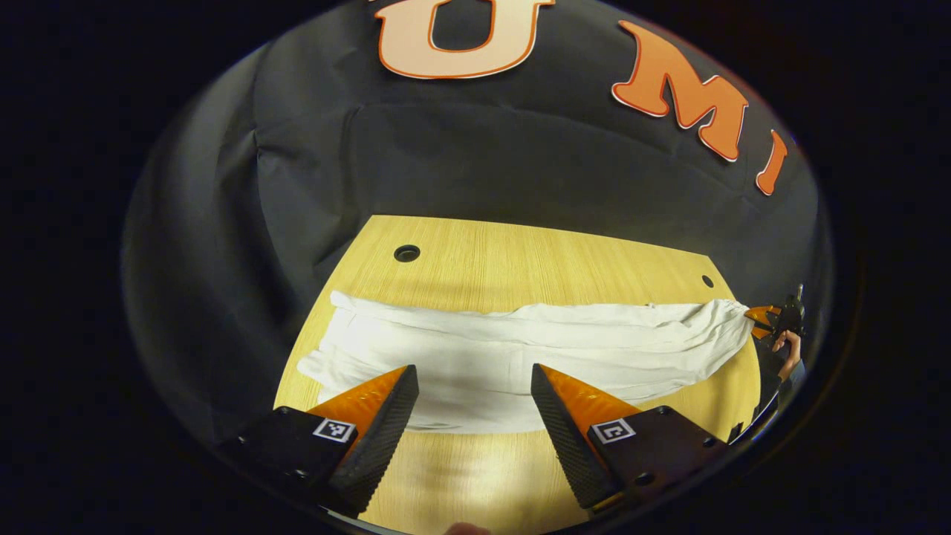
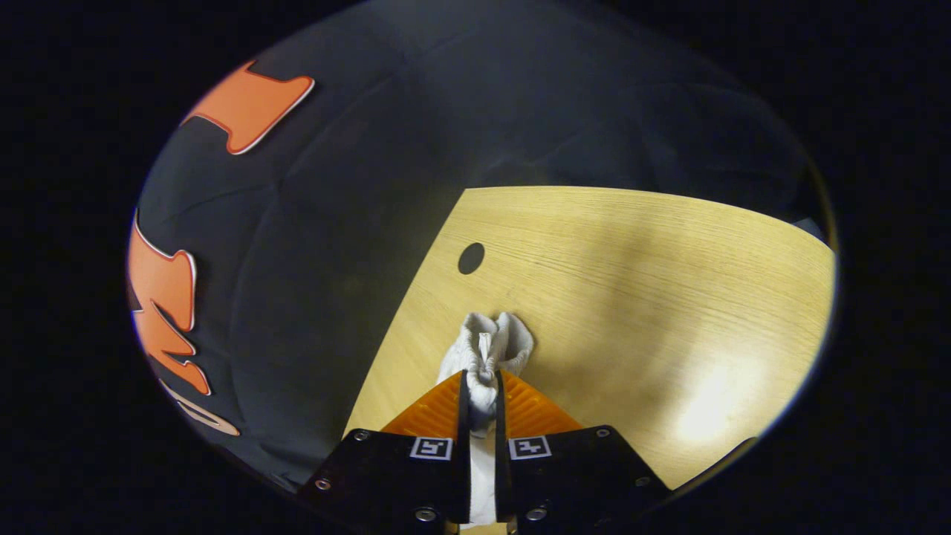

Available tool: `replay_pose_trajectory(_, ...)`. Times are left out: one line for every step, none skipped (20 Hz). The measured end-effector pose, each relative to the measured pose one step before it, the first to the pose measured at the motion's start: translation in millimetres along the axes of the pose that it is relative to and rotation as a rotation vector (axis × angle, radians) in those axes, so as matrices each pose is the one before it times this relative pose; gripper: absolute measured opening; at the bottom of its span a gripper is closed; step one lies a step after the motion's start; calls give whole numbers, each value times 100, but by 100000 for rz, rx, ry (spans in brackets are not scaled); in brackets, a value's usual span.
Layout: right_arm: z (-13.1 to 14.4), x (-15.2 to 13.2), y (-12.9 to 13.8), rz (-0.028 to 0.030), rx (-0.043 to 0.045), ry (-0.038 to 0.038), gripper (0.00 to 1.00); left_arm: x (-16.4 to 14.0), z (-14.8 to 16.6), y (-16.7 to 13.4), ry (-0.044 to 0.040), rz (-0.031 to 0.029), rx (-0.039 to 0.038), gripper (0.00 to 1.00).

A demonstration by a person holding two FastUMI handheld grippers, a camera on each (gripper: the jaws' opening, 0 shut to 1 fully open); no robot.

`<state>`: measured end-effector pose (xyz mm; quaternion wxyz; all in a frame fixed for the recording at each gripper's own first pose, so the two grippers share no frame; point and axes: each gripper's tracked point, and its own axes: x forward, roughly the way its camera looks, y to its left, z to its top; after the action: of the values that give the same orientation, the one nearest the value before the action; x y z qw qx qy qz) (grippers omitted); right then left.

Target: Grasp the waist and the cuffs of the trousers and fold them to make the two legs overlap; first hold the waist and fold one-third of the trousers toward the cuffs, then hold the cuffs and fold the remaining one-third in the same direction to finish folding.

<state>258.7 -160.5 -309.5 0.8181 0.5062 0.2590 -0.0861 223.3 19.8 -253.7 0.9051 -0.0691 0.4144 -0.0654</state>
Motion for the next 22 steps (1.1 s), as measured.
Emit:
replay_pose_trajectory(148,-32,76,1533,-211,-1169,13,122,-381,628,281,-411,187,100)
replay_pose_trajectory(0,112,87,1029,31,-1096,13,-114,-258,480,185,-684,18,100)
replay_pose_trajectory(-2,110,43,1029,534,-977,13,157,-138,601,-53,-446,-724,100)
replay_pose_trajectory(26,61,184,1682,1263,-834,13,-21,-297,483,354,-765,-1233,100)
replay_pose_trajectory(20,188,137,1664,1123,-399,13,111,-168,522,-218,-640,-1405,100)
replay_pose_trajectory(-1,46,-17,1085,273,-955,13,60,-451,727,373,-767,-1527,100)
replay_pose_trajectory(-66,82,8,1067,-416,-406,13,-4,-414,630,588,-182,-1603,100)
replay_pose_trajectory(124,-96,81,722,-856,-572,13,13,-584,604,512,-410,-1239,100)
replay_pose_trajectory(-4,-17,33,959,-1408,-478,13,55,-259,473,-242,106,-486,100)
replay_pose_trajectory(-117,-4,94,1351,-1407,0,13,61,-163,525,-173,138,-68,100)
replay_pose_trajectory(-25,-67,-24,1348,-1350,79,13,102,-204,465,-347,169,-164,100)
replay_pose_trajectory(111,58,-48,1068,-1178,87,13,-12,-78,319,-261,-459,-235,100)
replay_pose_trajectory(-117,145,-177,835,-1328,165,13,-73,-285,327,-125,-226,-281,100)
replay_pose_trajectory(-36,-113,110,826,-1259,179,13,-69,-195,353,-172,-65,-177,100)
replay_pose_trajectory(113,-119,-205,797,-1195,508,13,-4,-132,396,113,53,331,100)
replay_pose_trajectory(-77,-86,0,157,-1044,933,13,74,-71,464,-259,463,1096,100)
replay_pose_trajectory(174,-126,-62,388,-1208,1235,13,45,92,440,-188,529,1231,100)
replay_pose_trajectory(145,-247,107,506,-617,338,13,186,-17,434,-2,132,432,100)
replay_pose_trajectory(73,-67,21,654,-923,343,13,154,-60,507,256,-422,-195,100)
replay_pose_trajectory(-151,-22,-108,463,-976,156,13,-30,-195,493,-2,-130,-335,100)
replay_pose_trajectory(-72,19,-6,621,-902,671,13,-52,-202,433,91,-22,-337,100)
replay_pose_trajectory(-79,314,2,545,-772,817,13,-74,-332,919,243,440,-359,100)
